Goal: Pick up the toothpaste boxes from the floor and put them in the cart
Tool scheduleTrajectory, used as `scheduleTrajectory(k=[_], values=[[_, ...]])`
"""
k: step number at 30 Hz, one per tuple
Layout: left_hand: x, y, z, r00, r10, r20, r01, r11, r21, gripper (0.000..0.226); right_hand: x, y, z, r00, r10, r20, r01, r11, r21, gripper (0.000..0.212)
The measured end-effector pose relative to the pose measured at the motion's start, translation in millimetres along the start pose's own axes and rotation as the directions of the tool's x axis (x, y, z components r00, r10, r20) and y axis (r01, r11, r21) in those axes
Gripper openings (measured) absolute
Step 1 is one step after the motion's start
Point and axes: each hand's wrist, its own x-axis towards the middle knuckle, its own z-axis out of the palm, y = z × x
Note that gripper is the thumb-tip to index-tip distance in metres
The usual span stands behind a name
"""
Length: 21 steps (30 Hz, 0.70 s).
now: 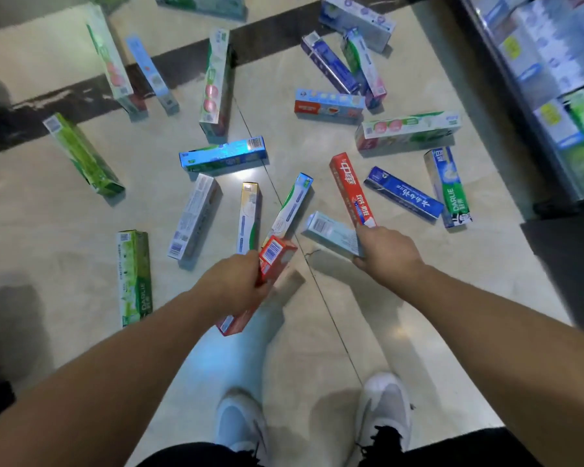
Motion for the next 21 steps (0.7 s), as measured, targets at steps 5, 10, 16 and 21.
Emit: scheduleTrajectory(k=[5, 10, 16, 21], values=[[-95, 45, -144, 0.983, -0.103, -0.153, 0.059, 0.962, -0.268, 0.032, -83, -15, -158, 0.995, 0.064, -0.082, -0.016, 0.872, 0.489, 0.037], [-227, 113, -317, 0.954, -0.026, -0.298, -0.069, 0.950, -0.303, 0.031, -214, -10, -347, 0.985, 0.042, -0.167, 0.082, 0.737, 0.671, 0.029], [-384, 209, -496, 0.922, 0.155, -0.355, -0.244, 0.945, -0.220, 0.028, -393, 10, -526, 0.956, 0.109, -0.271, 0.127, 0.680, 0.722, 0.029], [-479, 282, -573, 0.881, 0.322, -0.348, -0.416, 0.877, -0.241, 0.038, -520, 28, -596, 0.905, 0.268, -0.331, 0.132, 0.564, 0.815, 0.025]])
